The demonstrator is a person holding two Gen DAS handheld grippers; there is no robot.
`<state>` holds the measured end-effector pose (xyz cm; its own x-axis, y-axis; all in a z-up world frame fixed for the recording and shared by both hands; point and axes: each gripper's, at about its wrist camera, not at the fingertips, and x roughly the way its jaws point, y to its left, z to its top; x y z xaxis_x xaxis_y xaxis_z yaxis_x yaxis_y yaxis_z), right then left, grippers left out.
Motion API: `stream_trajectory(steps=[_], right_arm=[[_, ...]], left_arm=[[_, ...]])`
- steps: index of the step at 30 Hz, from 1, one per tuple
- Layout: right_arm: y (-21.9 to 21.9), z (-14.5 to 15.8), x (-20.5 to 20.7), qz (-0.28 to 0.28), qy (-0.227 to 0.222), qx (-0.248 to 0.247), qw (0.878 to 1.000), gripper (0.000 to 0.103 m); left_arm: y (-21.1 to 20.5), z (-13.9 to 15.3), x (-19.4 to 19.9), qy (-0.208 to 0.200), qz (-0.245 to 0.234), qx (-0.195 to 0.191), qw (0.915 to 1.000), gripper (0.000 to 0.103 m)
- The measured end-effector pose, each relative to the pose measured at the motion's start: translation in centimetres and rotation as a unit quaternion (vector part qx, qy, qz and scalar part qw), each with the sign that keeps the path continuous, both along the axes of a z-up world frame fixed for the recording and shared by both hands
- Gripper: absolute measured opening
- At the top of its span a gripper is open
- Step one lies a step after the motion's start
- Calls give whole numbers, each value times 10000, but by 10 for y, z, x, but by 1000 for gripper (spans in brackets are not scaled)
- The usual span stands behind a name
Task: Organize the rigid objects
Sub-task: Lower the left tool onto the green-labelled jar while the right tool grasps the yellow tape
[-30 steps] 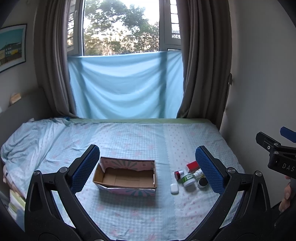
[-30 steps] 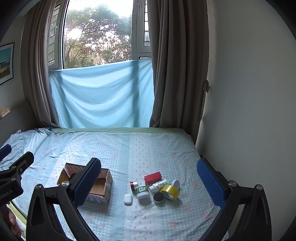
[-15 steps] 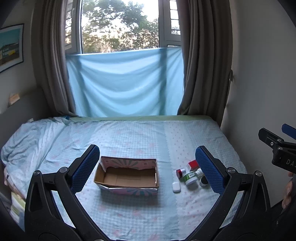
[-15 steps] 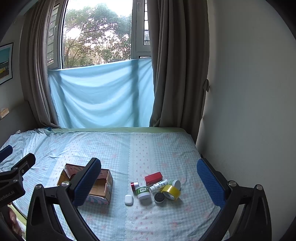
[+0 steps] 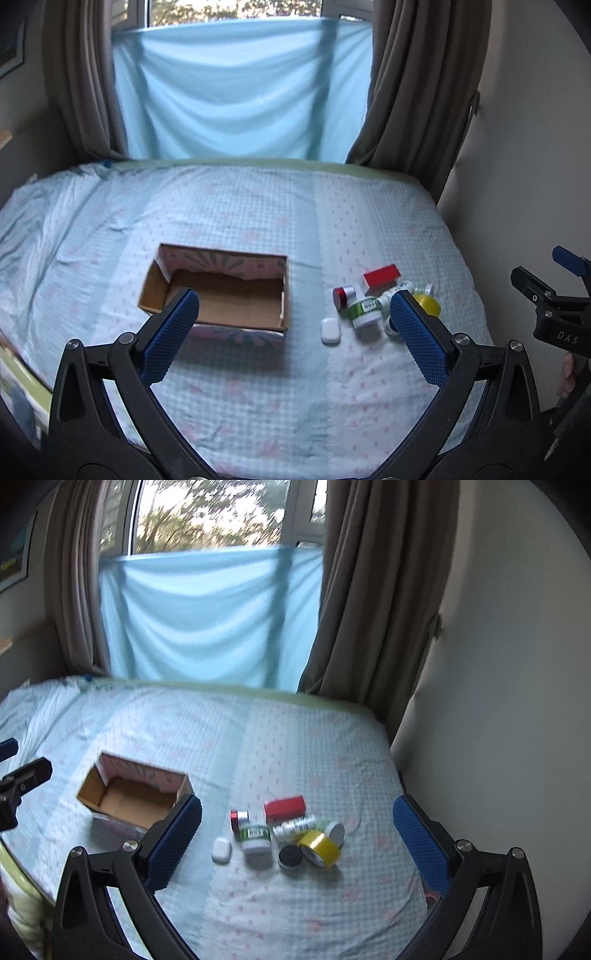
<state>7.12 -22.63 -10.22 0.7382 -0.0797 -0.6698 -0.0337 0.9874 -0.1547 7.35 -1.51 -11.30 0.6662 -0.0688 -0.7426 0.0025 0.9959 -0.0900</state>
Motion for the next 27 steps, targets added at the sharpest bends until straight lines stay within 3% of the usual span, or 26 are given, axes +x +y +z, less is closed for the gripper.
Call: stream_trajectory(steps=[6,13,24,27], right_arm=[[-40,-67,38,529,609,-263,9964,103],[-83,-140,87,925,1359,-575,9847,103],[-109,-258,150,1273,2542,-860,9549,102],[-109,-286,162,1394,2847,-927,9439,92]], left_arm=[[-44,-72,28,857,-1,-232,9961,102],[-87,-147,88,1676,-77,-581,9841,102],[-140,-281,183,3015,41,-1066,9475,102],[-150,-310,199,3245,71,-1116,9393,102]])
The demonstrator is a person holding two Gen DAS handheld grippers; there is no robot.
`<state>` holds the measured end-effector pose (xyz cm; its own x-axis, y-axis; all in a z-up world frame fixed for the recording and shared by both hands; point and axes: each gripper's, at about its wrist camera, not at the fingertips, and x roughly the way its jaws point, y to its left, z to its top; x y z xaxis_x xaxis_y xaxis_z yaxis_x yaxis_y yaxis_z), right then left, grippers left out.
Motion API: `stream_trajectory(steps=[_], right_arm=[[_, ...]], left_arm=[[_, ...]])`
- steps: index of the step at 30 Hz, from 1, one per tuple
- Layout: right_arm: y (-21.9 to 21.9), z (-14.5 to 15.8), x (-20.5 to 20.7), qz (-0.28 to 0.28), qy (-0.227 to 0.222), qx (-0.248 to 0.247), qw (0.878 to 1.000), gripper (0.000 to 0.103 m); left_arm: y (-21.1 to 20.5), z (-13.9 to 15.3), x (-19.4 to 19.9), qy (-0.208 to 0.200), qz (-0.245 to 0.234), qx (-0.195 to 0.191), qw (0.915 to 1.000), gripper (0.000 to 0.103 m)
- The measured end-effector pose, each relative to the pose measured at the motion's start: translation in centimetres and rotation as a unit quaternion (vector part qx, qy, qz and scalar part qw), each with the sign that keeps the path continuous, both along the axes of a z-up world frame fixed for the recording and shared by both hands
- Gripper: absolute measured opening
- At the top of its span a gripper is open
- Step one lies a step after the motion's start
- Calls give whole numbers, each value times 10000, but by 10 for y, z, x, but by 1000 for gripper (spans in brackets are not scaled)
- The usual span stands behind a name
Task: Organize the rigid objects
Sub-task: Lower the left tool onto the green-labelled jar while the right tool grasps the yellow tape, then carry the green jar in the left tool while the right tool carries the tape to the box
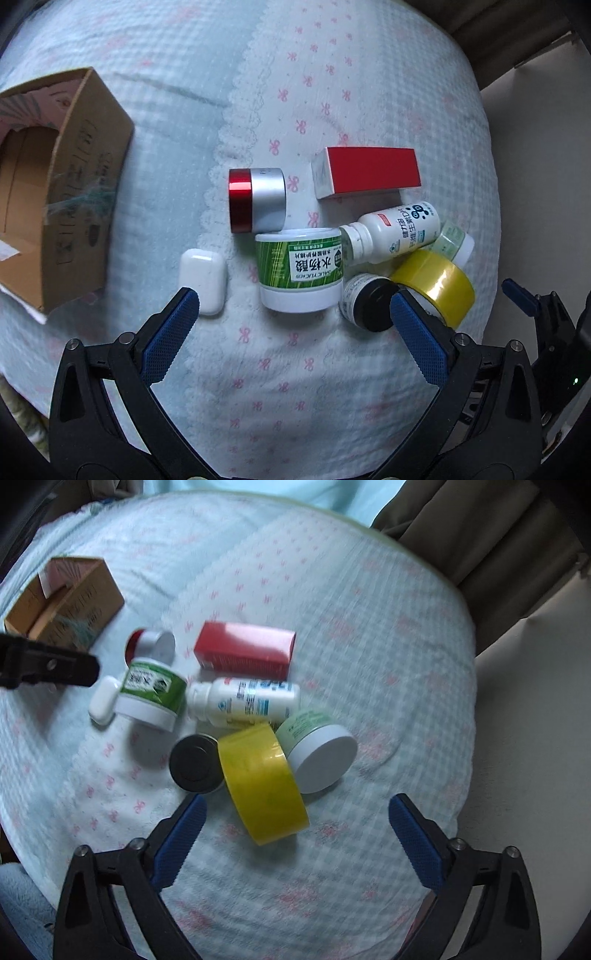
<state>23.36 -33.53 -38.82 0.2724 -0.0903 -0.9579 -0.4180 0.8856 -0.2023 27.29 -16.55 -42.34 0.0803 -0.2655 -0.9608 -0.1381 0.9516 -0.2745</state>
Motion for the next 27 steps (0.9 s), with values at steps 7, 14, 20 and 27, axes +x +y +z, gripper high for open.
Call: stream_trajectory(steps=[7,14,20,27], right_arm=[[8,-45,13,366,579,-219,9974,70],[20,-62,17,696,889,-457,9926,50],[25,-68,14,746,891,-712,9907,40],[31,-63,9,636,781,-828,9915,39]], left_arm=[[-6,-44,19,459,103,-171,9987,97],[-8,-72,30,708,201,-244,9970,83],[-14,-83,32,672,121,-327,9971,68],[-19,-67,17,575,33,-306,9979,68]])
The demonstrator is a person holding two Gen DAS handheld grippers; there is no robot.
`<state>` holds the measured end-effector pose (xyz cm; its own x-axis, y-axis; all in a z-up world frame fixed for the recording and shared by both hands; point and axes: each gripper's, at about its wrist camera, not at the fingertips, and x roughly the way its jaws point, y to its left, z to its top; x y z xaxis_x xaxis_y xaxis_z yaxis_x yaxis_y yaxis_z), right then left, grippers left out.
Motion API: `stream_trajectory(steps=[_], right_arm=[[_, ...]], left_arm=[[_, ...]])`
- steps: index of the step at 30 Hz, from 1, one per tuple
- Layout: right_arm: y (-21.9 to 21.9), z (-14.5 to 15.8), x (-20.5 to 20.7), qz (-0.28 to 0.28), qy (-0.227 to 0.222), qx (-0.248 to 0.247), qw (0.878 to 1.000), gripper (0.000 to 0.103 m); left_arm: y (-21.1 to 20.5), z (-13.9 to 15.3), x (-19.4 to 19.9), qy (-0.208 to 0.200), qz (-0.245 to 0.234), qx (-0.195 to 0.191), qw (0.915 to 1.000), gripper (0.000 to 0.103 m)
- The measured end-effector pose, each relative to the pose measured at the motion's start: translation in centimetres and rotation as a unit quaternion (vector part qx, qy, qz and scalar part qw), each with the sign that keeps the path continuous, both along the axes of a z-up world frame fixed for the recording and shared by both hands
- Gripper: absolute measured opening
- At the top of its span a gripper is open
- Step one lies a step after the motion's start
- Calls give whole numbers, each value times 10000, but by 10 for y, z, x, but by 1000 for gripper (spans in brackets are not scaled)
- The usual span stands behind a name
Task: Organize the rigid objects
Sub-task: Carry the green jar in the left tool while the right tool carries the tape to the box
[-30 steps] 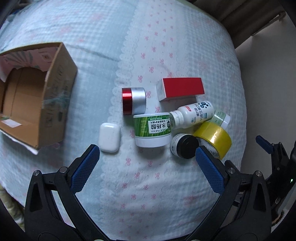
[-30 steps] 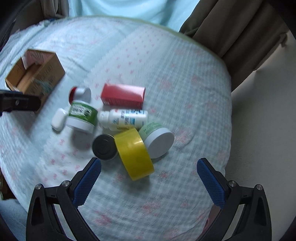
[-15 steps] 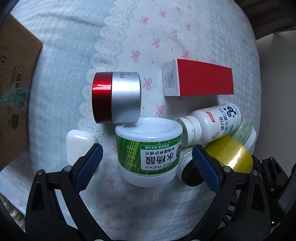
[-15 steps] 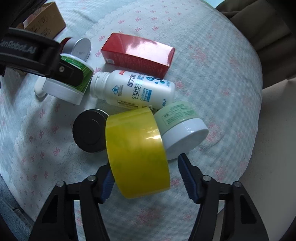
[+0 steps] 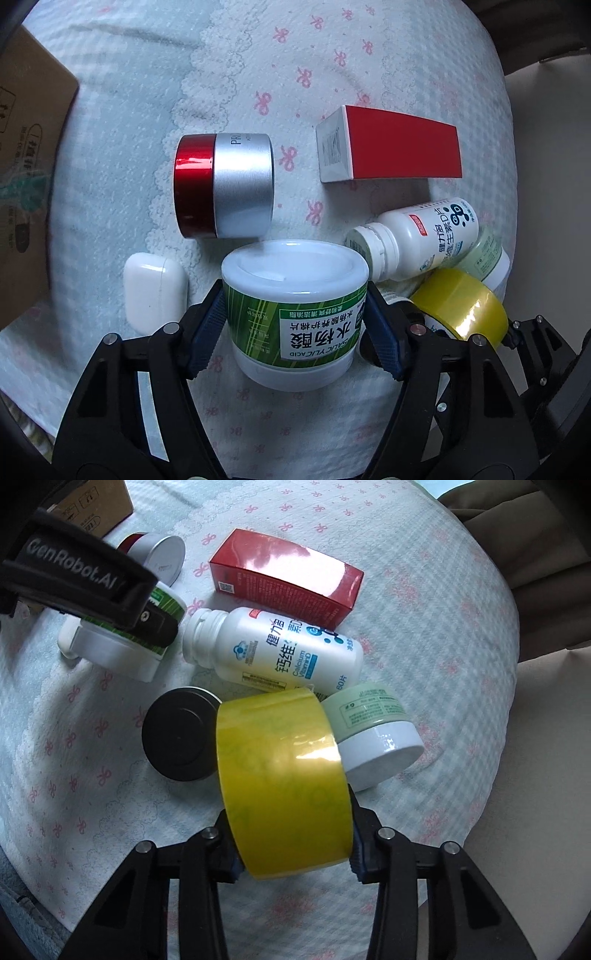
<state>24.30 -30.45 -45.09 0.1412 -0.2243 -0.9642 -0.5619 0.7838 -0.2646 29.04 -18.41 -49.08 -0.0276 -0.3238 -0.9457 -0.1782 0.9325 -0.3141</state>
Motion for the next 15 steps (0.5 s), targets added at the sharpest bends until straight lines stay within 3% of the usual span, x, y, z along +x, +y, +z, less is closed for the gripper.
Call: stream_trajectory(steps=[9,15], right_arm=[[-9,34,-13,-560,-221,32,9982,38],[-9,92,-23,-1198,-415,500,9907,38]], left_arm=[[12,56,-33,-396,10,-198,9990,68],[39,117,-60,-912,27,-244,9955,68]])
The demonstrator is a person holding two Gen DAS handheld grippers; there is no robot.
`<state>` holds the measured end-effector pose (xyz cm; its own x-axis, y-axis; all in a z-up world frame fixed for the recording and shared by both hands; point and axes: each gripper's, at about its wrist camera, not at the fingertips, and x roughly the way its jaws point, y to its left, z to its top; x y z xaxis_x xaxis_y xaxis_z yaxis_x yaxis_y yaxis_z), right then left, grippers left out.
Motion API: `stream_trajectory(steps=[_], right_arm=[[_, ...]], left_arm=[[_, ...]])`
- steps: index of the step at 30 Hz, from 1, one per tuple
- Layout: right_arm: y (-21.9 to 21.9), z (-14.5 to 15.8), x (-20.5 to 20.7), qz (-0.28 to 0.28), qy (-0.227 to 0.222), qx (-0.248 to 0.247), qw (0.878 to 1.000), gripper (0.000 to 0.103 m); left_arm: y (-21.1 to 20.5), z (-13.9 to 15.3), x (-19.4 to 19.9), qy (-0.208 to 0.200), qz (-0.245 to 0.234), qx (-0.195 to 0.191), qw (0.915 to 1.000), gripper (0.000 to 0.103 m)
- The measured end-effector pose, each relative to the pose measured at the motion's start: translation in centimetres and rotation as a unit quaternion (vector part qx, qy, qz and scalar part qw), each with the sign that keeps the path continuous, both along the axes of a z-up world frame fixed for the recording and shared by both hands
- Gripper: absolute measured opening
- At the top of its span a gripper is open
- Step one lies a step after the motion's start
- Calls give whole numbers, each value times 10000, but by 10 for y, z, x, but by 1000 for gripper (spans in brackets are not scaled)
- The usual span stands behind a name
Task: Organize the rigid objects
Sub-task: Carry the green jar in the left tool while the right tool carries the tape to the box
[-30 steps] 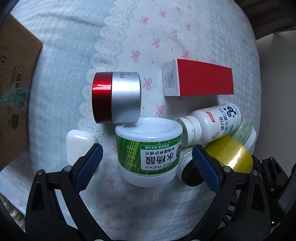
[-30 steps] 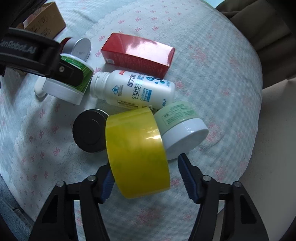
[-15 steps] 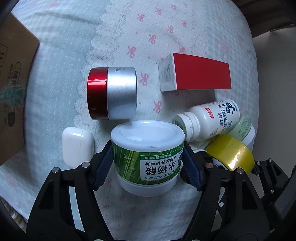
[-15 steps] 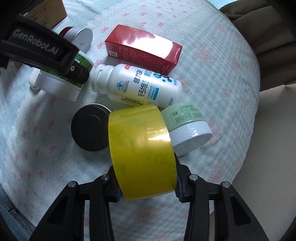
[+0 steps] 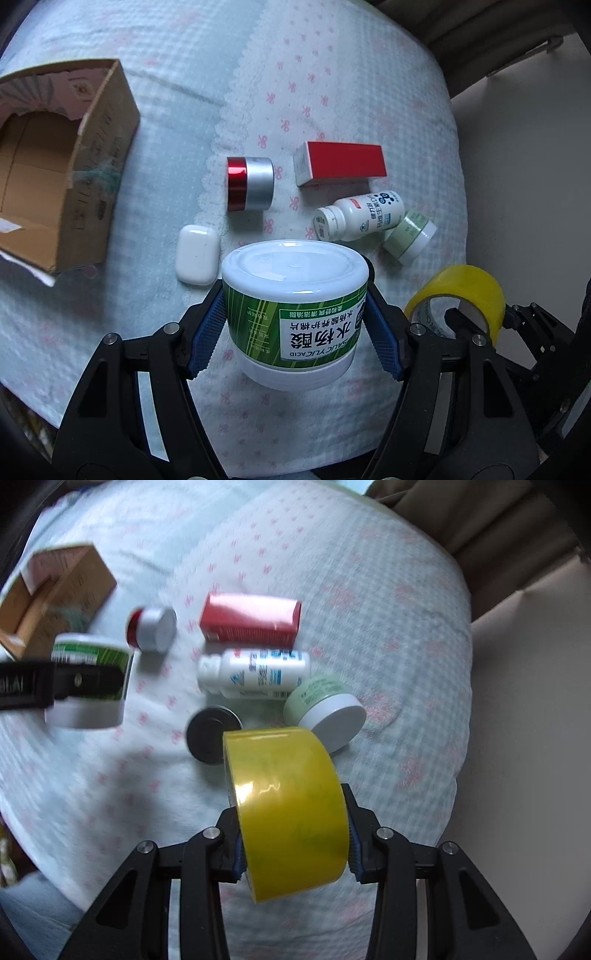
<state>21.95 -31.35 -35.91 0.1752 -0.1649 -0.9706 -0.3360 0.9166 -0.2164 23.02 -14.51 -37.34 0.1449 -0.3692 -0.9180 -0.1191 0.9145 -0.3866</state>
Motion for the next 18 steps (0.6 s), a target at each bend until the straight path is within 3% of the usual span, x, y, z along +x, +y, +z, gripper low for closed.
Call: stream_trajectory(steps=[5,10,18], right_arm=[[20,58,-13,-411,-306,537,9972,38],[52,97,-21,-536,-487,933,9930,38],[129,147,-35,-519,-810,1093,9893,38]], left_arm=[[42,51,-25,-312,189,40,9993,68],[93,100,-40,-661,357,110,9971,68],[193,149,-45,-1062,289,178,9938,68]])
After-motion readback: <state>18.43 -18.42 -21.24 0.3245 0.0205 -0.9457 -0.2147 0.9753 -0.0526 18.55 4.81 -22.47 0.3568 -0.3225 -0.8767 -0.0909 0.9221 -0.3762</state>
